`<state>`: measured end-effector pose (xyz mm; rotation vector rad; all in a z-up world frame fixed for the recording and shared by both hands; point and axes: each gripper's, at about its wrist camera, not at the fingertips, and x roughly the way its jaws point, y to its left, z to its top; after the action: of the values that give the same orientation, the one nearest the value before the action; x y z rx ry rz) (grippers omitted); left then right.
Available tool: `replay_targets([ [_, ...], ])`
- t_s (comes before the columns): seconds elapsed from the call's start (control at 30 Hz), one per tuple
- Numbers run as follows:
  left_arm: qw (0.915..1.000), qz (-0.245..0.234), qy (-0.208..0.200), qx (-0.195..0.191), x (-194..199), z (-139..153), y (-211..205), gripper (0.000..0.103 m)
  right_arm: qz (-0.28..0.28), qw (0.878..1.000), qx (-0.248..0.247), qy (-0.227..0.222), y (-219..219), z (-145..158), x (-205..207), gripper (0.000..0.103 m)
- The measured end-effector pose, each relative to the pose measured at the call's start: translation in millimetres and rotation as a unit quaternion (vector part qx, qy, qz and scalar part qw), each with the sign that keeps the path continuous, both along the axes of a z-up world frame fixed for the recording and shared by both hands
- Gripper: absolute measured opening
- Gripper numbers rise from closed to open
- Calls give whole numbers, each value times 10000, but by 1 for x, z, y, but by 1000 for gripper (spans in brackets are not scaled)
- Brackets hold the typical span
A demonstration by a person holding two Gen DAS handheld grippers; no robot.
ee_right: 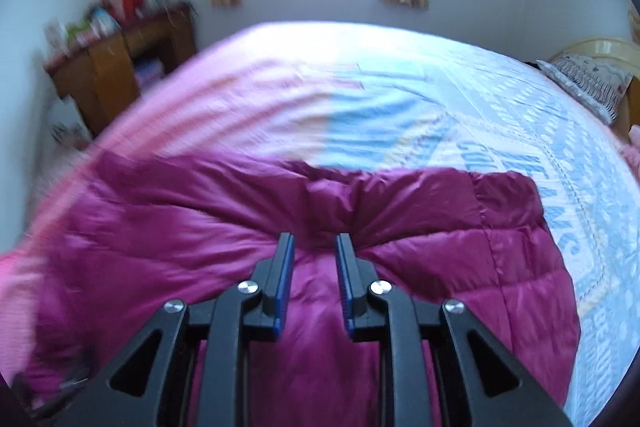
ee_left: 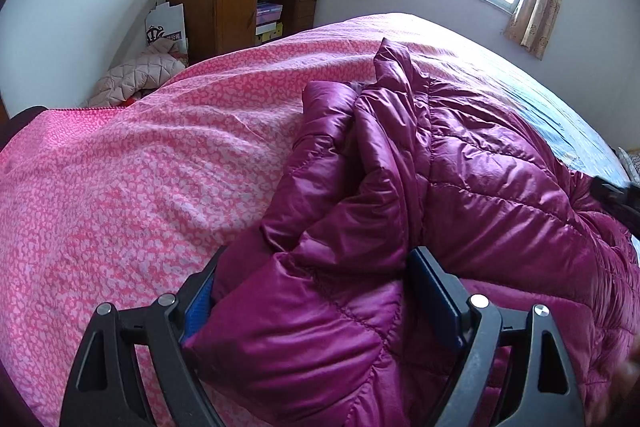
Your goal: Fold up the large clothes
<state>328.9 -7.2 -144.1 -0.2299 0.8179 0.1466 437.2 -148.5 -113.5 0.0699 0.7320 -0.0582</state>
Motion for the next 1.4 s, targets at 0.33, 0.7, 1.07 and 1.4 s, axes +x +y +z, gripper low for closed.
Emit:
replay_targets([
  [0.33, 9999, -10, -69, -132, -4, 0, 4, 88, 498, 9948, 837, 299, 15, -49, -30, 23],
  [0.7, 9940, 16, -401, -1015, -18, 13, 28, 58, 605, 9929, 1005, 212, 10, -53, -34, 23],
  [1.07, 9828, -798, -1114, -1236, -38, 71, 16, 19, 522, 9829, 1716, 414, -1, -58, -44, 23],
  [1.4, 9672, -1848, -1483, -918, -99, 128, -13, 19, 388, 9711, 2293, 531, 14, -61, -111, 23],
])
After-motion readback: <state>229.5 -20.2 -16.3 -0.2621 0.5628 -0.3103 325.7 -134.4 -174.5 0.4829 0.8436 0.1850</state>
